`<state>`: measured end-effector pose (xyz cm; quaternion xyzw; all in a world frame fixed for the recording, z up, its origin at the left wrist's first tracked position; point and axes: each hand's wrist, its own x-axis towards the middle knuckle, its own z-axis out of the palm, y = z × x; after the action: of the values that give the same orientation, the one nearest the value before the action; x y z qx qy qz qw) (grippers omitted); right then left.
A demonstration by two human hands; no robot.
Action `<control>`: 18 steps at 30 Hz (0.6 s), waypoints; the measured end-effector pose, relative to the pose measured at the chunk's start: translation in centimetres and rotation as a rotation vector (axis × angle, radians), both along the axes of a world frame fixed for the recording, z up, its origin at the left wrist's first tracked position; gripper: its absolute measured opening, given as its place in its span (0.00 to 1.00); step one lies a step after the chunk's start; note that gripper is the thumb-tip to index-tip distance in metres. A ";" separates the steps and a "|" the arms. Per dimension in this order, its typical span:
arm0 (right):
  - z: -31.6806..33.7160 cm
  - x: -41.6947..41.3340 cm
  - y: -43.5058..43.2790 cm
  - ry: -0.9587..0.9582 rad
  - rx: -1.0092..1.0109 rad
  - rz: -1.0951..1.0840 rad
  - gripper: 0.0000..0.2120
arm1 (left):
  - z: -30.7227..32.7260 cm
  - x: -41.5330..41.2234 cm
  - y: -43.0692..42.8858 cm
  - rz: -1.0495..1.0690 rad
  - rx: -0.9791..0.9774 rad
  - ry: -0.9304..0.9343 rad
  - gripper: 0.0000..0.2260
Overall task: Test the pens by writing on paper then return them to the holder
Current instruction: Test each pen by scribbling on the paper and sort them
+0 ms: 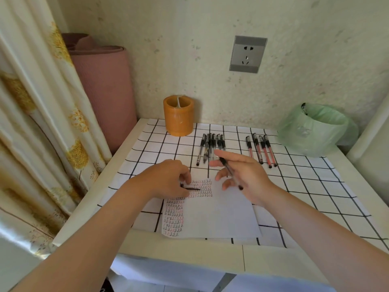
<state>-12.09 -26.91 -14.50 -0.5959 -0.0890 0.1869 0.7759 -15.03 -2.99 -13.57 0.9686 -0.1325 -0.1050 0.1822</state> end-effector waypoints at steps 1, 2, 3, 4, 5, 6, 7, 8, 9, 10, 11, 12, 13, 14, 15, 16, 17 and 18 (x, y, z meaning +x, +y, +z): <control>0.3 0.1 0.0 0.038 0.046 0.024 0.20 | -0.1 0.0 -0.1 0.002 0.005 -0.012 0.10; 0.5 0.2 0.0 0.045 0.054 0.043 0.20 | -0.1 0.0 -0.2 0.007 0.008 -0.024 0.08; 0.6 0.2 0.1 0.031 0.028 0.056 0.20 | -0.2 0.1 -0.3 0.014 0.007 -0.034 0.06; 0.7 0.3 0.2 0.002 -0.029 0.059 0.20 | -0.3 0.1 -0.4 0.025 0.000 -0.041 0.06; 0.7 0.3 0.3 -0.045 -0.116 0.050 0.19 | -0.4 0.1 -0.4 0.037 -0.013 -0.050 0.05; 0.7 0.4 0.4 -0.111 -0.227 0.030 0.17 | -0.4 0.2 -0.5 0.050 -0.032 -0.063 0.05; 0.7 0.5 0.5 -0.187 -0.351 0.001 0.16 | -0.4 0.2 -0.5 0.063 -0.053 -0.081 0.06; 0.6 0.6 0.5 -0.265 -0.474 -0.034 0.15 | -0.4 0.3 -0.5 0.076 -0.073 -0.101 0.06; 0.4 0.8 0.4 -0.340 -0.589 -0.066 0.13 | -0.4 0.4 -0.5 0.090 -0.090 -0.121 0.06; 0.3 0.9 0.2 -0.415 -0.695 -0.082 0.12 | -0.4 0.4 -0.5 0.103 -0.105 -0.136 0.07; 0.1 0.9 0.1 -0.479 -0.783 -0.073 0.10 | -0.3 0.5 -0.5 0.112 -0.116 -0.146 0.07; 0.0 0.8 -0.1 -0.525 -0.841 -0.049 0.09 | -0.3 0.5 -0.6 0.119 -0.123 -0.152 0.07; -0.1 0.7 -0.3 -0.556 -0.869 -0.025 0.09 | -0.3 0.5 -0.6 0.124 -0.128 -0.155 0.07; -0.1 0.5 -0.4 -0.582 -0.887 -0.008 0.10 | -0.3 0.6 -0.7 0.129 -0.131 -0.156 0.07; -0.1 0.5 -0.4 -0.607 -0.905 0.003 0.10 | -0.3 0.6 -0.8 0.133 -0.134 -0.158 0.07; -0.1 0.4 -0.4 -0.626 -0.930 0.009 0.10 | -0.3 0.6 -0.9 0.137 -0.136 -0.161 0.07; 0.0 0.3 -0.4 -0.635 -0.951 0.010 0.10 | -0.3 0.6 -0.9 0.137 -0.138 -0.163 0.07; 0.0 0.2 -0.4 -0.636 -0.966 0.008 0.10 | -0.3 0.6 -1.0 0.134 -0.139 -0.166 0.08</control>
<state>-11.86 -27.27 -14.47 -0.9091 -0.2248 0.0209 0.3500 -14.44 -3.97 -13.85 0.9657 -0.0889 -0.0027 0.2439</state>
